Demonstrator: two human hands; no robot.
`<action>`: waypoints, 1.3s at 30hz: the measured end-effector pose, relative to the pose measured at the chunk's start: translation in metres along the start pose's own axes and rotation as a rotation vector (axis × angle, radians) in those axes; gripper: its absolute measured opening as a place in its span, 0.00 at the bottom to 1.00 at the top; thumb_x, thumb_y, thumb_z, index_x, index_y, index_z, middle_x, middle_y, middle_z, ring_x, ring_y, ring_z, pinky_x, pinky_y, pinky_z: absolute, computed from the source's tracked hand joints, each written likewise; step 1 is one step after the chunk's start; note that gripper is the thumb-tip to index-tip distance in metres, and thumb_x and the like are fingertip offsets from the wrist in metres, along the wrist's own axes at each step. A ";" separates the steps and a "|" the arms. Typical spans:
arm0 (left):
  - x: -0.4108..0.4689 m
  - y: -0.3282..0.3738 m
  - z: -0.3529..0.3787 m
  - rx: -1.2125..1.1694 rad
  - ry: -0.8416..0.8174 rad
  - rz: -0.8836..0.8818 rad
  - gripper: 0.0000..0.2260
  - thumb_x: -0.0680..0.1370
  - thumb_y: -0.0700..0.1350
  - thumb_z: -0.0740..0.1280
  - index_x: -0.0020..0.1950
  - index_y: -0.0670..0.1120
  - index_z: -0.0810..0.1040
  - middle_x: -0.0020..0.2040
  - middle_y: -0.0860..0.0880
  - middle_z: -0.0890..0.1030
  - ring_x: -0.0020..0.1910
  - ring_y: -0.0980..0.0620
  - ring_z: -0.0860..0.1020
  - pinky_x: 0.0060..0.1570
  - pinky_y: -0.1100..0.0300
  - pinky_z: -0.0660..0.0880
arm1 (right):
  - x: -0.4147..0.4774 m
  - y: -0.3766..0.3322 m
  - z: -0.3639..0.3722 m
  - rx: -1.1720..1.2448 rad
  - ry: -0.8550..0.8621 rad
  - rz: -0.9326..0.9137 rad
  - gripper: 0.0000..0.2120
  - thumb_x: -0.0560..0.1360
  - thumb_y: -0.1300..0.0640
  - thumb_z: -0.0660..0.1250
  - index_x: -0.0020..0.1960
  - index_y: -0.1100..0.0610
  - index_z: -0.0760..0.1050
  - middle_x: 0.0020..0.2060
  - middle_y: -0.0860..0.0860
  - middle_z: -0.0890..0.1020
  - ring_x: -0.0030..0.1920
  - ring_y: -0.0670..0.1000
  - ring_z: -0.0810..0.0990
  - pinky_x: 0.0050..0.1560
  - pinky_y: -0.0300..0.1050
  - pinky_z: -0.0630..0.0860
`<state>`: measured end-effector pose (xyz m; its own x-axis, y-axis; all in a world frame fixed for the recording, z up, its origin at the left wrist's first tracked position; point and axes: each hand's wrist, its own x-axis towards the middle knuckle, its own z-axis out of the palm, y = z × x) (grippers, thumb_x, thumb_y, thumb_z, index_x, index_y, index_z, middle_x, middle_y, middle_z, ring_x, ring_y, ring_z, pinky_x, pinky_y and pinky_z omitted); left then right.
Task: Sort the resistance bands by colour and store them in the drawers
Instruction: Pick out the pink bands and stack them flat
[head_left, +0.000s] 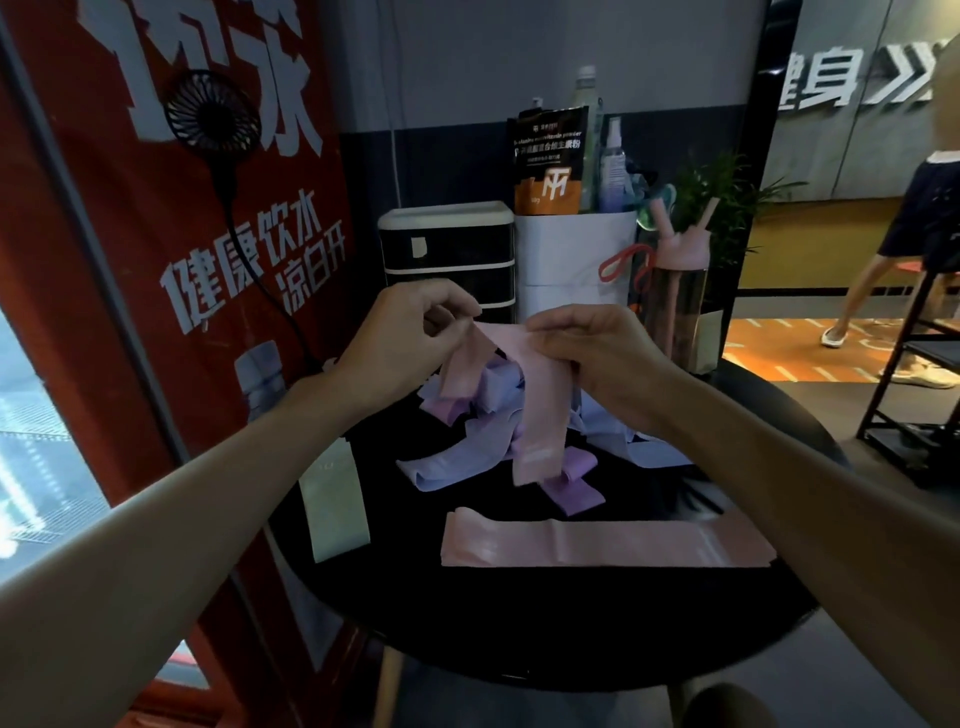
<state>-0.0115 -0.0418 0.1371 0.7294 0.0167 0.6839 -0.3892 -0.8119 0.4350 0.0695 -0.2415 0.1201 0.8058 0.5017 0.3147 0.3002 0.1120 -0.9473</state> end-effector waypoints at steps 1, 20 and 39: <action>-0.002 0.000 0.002 -0.030 -0.037 0.003 0.09 0.78 0.35 0.69 0.55 0.46 0.82 0.49 0.50 0.83 0.47 0.58 0.80 0.46 0.68 0.75 | -0.001 0.001 -0.002 -0.004 -0.005 0.003 0.08 0.75 0.69 0.67 0.46 0.59 0.82 0.42 0.58 0.84 0.46 0.54 0.80 0.53 0.50 0.78; -0.030 0.015 0.048 -0.458 -0.454 -0.180 0.19 0.70 0.37 0.72 0.59 0.44 0.72 0.42 0.41 0.78 0.39 0.50 0.75 0.43 0.58 0.72 | -0.046 0.010 -0.046 -0.047 -0.324 0.195 0.12 0.71 0.61 0.71 0.54 0.57 0.79 0.44 0.58 0.84 0.40 0.49 0.82 0.43 0.39 0.78; -0.033 -0.004 0.029 -0.281 -0.464 -0.110 0.18 0.68 0.52 0.78 0.53 0.49 0.79 0.50 0.41 0.80 0.48 0.44 0.79 0.47 0.53 0.73 | -0.079 0.034 -0.092 -0.501 -0.335 0.149 0.24 0.73 0.62 0.72 0.62 0.40 0.72 0.41 0.61 0.80 0.38 0.56 0.76 0.44 0.53 0.75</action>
<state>-0.0170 -0.0561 0.0957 0.9207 -0.2177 0.3238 -0.3858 -0.6316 0.6724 0.0632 -0.3564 0.0684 0.6777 0.7322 0.0681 0.4657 -0.3556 -0.8103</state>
